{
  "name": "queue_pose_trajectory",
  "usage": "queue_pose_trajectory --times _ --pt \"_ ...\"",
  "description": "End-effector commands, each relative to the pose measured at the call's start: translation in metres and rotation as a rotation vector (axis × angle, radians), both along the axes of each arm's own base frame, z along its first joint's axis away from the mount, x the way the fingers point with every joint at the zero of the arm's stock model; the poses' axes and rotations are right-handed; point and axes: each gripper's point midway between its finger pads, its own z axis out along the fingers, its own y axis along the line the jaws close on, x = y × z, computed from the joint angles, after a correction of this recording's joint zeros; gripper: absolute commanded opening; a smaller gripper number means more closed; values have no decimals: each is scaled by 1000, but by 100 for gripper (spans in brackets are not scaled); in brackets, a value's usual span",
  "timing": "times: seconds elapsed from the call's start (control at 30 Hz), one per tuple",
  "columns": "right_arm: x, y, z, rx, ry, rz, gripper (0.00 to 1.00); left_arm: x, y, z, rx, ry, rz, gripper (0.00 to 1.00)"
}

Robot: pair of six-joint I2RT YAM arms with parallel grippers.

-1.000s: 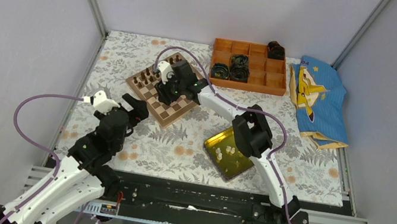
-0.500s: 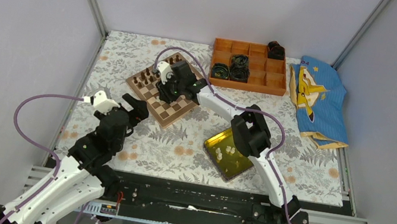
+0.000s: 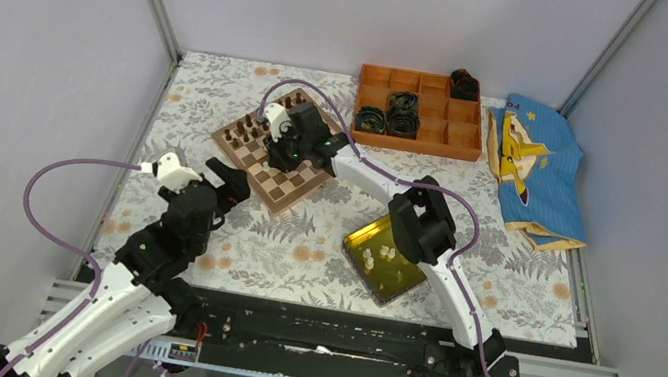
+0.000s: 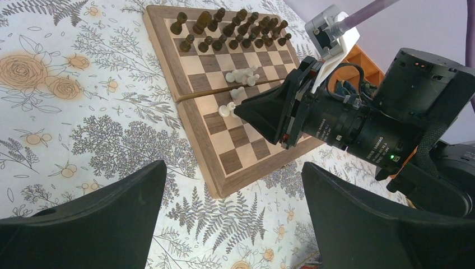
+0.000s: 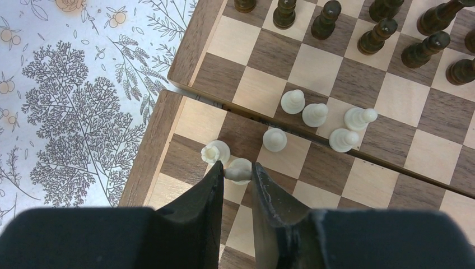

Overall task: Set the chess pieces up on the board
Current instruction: Pick up the chess piece from the chessboard.

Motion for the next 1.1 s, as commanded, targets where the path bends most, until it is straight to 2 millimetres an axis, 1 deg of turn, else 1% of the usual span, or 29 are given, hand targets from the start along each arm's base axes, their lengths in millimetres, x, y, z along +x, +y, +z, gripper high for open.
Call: queue_pose_trajectory --times 0.0,0.13,0.5,0.67,0.77,0.9,0.97,1.07 --pt "0 6 34 49 -60 10 18 0 4 -1 0 -8 30 99" --pt "0 3 44 59 -76 4 17 0 5 -1 -1 -8 29 99" --pt "-4 -7 63 78 -104 -20 16 -1 5 0 0 -12 28 99" --pt "-8 -15 79 100 -126 -46 16 0 5 0 1 -12 26 99" --pt "-7 -24 89 103 -149 -81 16 0 4 0 1 -10 25 99" --pt "-2 -44 104 108 -163 -144 15 -1 4 0 1 -11 24 99" --pt "4 -52 113 137 -179 -181 15 -1 4 0 1 -10 22 99" --pt "12 -69 117 141 -177 -239 15 0 4 0 1 -10 21 99"
